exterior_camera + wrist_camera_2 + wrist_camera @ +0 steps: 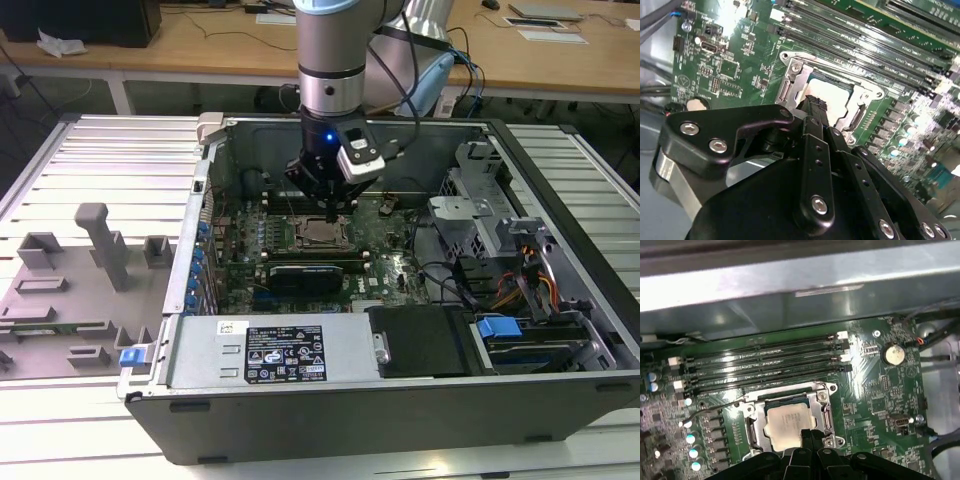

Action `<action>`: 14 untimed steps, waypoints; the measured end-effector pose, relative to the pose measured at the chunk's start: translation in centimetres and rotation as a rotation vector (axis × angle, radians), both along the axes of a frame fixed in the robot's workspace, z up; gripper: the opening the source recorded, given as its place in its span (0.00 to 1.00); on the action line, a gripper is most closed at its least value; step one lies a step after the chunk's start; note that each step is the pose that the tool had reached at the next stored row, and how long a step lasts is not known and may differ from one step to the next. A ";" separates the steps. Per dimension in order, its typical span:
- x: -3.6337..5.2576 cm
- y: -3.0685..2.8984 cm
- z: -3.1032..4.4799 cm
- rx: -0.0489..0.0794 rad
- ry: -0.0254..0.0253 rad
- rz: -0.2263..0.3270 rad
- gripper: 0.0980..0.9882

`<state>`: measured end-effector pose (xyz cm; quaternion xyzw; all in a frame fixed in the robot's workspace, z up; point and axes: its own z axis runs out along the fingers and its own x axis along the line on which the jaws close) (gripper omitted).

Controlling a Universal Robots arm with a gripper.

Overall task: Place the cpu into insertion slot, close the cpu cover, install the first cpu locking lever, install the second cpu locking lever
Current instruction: 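Close the cpu cover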

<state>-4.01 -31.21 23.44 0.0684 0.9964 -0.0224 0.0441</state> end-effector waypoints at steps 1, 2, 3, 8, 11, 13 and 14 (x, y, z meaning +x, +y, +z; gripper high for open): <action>0.00 0.00 0.00 -0.001 0.0000 0.015 0.01; 0.00 0.00 0.00 -0.001 0.0000 0.031 0.01; 0.00 0.00 0.00 -0.002 0.0000 0.045 0.01; 0.00 0.00 0.00 -0.003 0.0000 0.080 0.01; 0.00 -0.14 -0.02 0.047 0.0093 0.080 0.01; 0.00 -0.50 -0.06 0.086 0.0219 0.080 0.01; 0.00 -0.69 -0.10 0.092 0.0235 0.080 0.01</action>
